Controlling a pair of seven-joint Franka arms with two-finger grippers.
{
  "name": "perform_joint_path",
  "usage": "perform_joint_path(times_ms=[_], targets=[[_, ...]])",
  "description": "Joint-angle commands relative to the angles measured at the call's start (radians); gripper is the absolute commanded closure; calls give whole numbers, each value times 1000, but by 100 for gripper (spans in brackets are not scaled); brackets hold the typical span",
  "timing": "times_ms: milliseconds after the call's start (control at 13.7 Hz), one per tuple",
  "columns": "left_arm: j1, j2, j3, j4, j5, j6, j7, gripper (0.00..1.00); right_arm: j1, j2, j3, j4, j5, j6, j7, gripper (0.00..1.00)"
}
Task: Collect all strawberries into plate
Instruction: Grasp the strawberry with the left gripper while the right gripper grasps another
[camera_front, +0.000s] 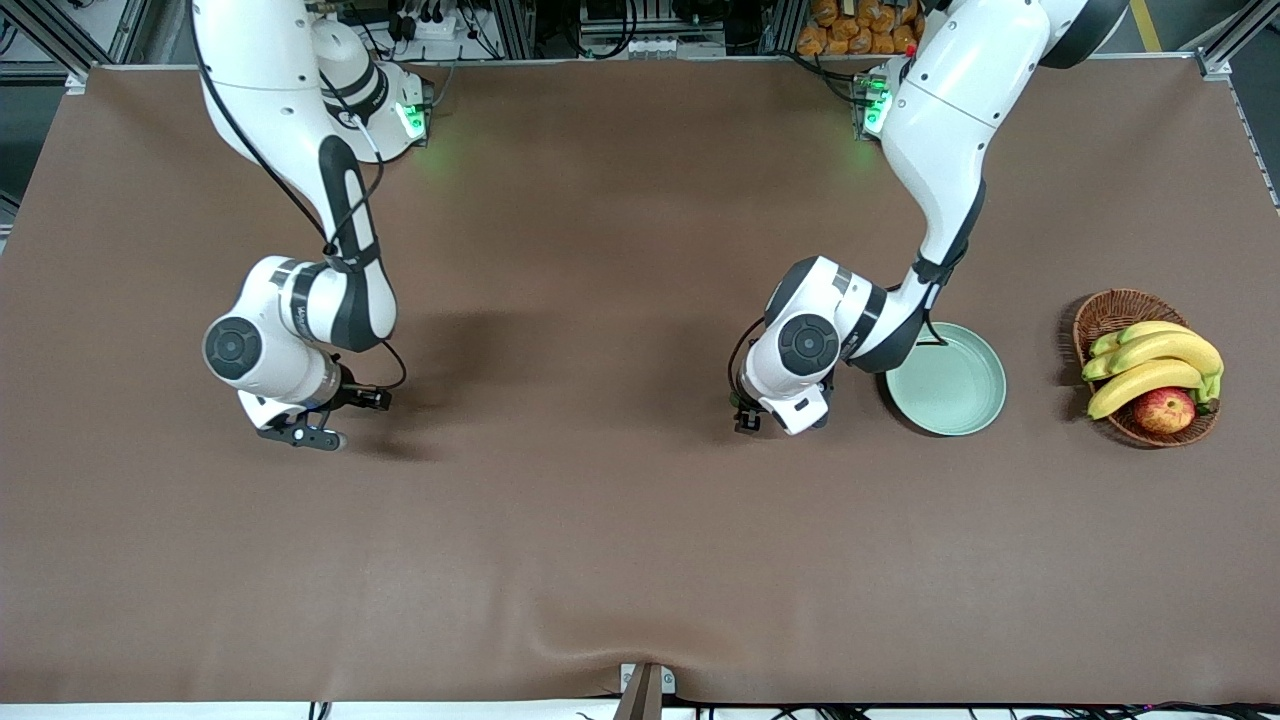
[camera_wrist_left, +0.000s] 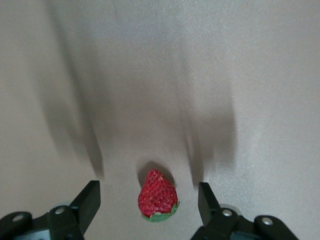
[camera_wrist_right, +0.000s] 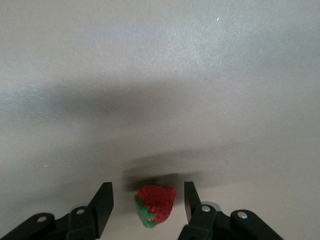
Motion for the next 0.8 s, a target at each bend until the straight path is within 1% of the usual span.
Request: perform_joint_path(times_ms=[0, 73, 146, 219, 438, 511, 584, 658, 731], targets=[[-6, 18, 1, 25, 24, 4, -29, 19, -36, -8, 11, -20, 18, 11, -80, 48], [-6, 22, 1, 26, 22, 5, -29, 26, -56, -8, 12, -20, 20, 7, -118, 74], [-6, 22, 1, 26, 21, 4, -29, 35, -70, -10, 14, -19, 20, -2, -138, 95], [-6, 22, 1, 25, 19, 4, -29, 44, -72, -11, 17, -14, 29, -22, -138, 100], [-5, 28, 1, 25, 24, 5, -29, 60, -72, -21, 17, 22, 61, -88, -132, 100], [-3, 27, 1, 25, 25, 4, -24, 66, -78, -22, 15, 54, 63, -140, -129, 100], [1, 24, 1, 25, 27, 4, -16, 75, -97, -25, 15, 94, 64, -198, -128, 100], [4, 19, 1, 23, 27, 4, -13, 81, -120, -24, 15, 140, 69, -255, -117, 100], [7, 16, 1, 23, 27, 2, -12, 84, -133, -24, 15, 185, 87, -312, -97, 100]])
